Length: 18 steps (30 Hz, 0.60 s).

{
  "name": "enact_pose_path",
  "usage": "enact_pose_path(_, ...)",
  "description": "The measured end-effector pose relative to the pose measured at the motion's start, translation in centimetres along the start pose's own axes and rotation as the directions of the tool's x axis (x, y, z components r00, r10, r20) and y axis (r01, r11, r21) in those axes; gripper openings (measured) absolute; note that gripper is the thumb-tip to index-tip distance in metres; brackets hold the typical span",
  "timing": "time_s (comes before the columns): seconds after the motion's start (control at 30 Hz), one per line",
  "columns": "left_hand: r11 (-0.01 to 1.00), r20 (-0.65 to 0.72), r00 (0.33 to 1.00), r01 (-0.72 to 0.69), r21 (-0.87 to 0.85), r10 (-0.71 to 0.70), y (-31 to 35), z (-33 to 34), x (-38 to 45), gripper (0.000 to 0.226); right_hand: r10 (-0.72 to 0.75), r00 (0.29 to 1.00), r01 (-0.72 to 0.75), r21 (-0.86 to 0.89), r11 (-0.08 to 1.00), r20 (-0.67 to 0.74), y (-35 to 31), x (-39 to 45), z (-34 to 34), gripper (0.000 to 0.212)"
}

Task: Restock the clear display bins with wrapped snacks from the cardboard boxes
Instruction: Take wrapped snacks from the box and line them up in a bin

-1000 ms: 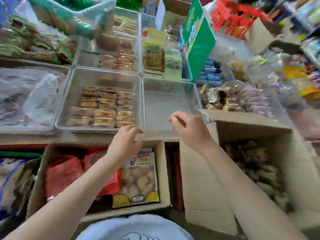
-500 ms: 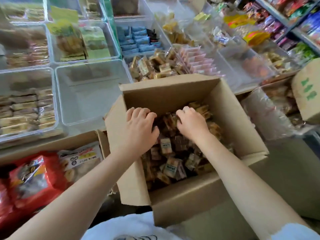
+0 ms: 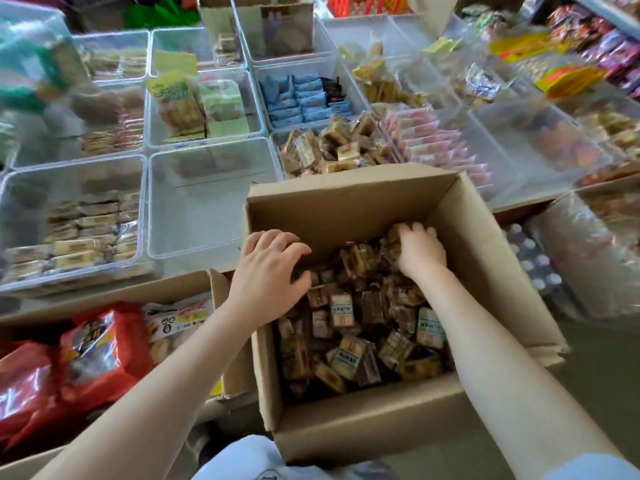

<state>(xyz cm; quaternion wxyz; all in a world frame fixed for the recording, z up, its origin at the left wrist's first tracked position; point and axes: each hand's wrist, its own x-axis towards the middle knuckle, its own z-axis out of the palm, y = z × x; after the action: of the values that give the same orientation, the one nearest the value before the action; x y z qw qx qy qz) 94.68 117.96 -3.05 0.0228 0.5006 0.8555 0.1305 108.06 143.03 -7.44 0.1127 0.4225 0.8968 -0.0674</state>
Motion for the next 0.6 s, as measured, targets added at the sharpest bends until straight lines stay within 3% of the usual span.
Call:
enact_pose_path(0.1,1.000,-0.003,1.000,0.003,-0.019,-0.003,-0.2,-0.1,-0.2,0.037,-0.069,0.996,0.078,0.151,0.986,-0.061,-0.5,-0.7,-1.0,0.027)
enact_pose_path(0.17,0.999,-0.009,1.000,0.007,-0.044,-0.007,-0.5,-0.1,-0.3,0.039,-0.106,0.993,0.115,0.389,0.914,-0.045,-1.4,-1.5,-2.3,0.010)
enact_pose_path(0.2,0.998,-0.016,1.000,0.008,-0.065,-0.009,-0.5,-0.1,-0.2,0.043,-0.122,0.993,0.095,0.581,0.808,0.008,-2.1,-2.2,-2.9,0.012)
enact_pose_path(0.27,0.988,-0.039,0.999,0.028,-0.149,-0.034,-0.5,-0.2,-0.2,0.055,-0.198,0.966,-0.079,0.918,0.388,0.167,-3.9,-4.0,-3.9,0.019)
enact_pose_path(0.33,0.943,-0.043,0.994,0.083,-0.323,-0.102,-0.3,-0.5,-0.1,0.066,-0.305,0.918,-0.271,0.962,-0.014,0.254,-5.6,-5.8,-4.8,0.022)
enact_pose_path(0.37,0.885,-0.019,0.989,0.120,-0.450,-0.144,-0.3,-0.9,-0.1,0.071,-0.343,0.902,-0.322,0.938,-0.131,0.262,-6.3,-6.5,-5.2,0.024)
enact_pose_path(0.43,0.680,0.040,0.977,0.176,-0.712,-0.212,-0.7,-1.7,-0.2,0.078,-0.397,0.884,-0.361,0.900,-0.245,0.247,-7.8,-7.7,-6.0,0.031)
enact_pose_path(0.53,0.333,0.140,0.936,0.251,-0.909,-0.324,-2.0,-3.6,-0.5,0.074,-0.460,0.864,-0.367,0.882,-0.296,0.205,-10.4,-9.1,-7.1,0.037)
enact_pose_path(0.6,0.136,0.198,0.906,0.265,-0.955,-0.374,-3.4,-5.0,-0.9,0.058,-0.501,0.847,-0.348,0.899,-0.267,0.179,-12.5,-9.9,-7.9,0.036)
